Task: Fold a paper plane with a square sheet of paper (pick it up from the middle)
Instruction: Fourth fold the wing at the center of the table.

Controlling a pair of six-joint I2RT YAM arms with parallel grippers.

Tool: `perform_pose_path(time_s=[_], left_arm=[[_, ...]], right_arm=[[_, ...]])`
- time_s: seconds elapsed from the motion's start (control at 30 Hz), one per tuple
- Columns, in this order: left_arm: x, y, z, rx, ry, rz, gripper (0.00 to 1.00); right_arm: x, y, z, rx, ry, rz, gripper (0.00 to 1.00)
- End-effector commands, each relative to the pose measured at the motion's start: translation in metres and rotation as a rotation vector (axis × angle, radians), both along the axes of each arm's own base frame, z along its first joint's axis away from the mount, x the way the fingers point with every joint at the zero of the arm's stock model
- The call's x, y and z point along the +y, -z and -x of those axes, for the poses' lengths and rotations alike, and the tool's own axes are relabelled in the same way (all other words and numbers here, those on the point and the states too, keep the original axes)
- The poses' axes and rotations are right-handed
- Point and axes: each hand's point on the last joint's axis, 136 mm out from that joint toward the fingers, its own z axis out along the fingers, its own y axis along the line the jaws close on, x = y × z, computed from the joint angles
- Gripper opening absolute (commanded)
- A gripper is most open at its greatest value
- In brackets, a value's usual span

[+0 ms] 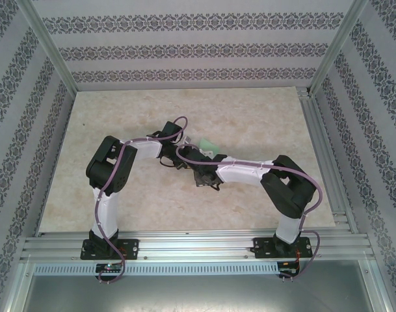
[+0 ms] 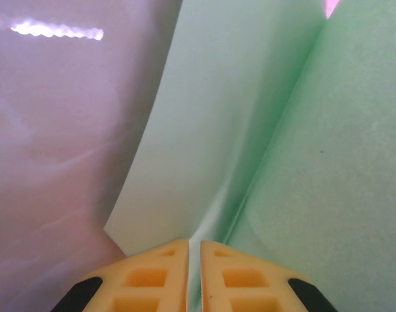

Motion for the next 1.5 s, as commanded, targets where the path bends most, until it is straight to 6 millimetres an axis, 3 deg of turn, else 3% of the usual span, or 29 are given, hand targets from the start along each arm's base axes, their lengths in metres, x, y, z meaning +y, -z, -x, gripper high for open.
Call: perform_pose_path(time_s=[0.0,0.4,0.57,0.8,0.97,1.23,1.47], left_arm=[[-0.009,-0.006,-0.003,-0.02,0.021,0.019,0.15],[-0.009,-0.007,-0.004,-0.023,0.025,0.016,0.15],[-0.008,-0.009,-0.003,-0.026,0.025,0.012,0.15],[-0.006,-0.031,-0.002,-0.066,0.026,0.022,0.16],[0.001,-0.023,0.007,-0.049,0.027,-0.019,0.16],[0.015,-0.003,0.018,-0.026,0.006,-0.086,0.12],[0.018,-0.005,0.016,-0.053,0.004,-0.102,0.11]], right_arm=[[0.003,-0.007,-0.004,-0.016,0.018,-0.115,0.09],[0.016,-0.008,-0.007,0.039,0.041,-0.557,0.09],[0.012,-0.016,-0.008,0.035,0.046,-0.631,0.1],[0.021,-0.021,0.002,0.079,-0.043,-0.714,0.1],[0.029,-0.029,0.007,0.099,-0.076,-0.787,0.1],[0.02,-0.005,0.008,0.166,-0.046,-0.771,0.1],[0.017,0.011,0.004,0.222,0.002,-0.818,0.11]])
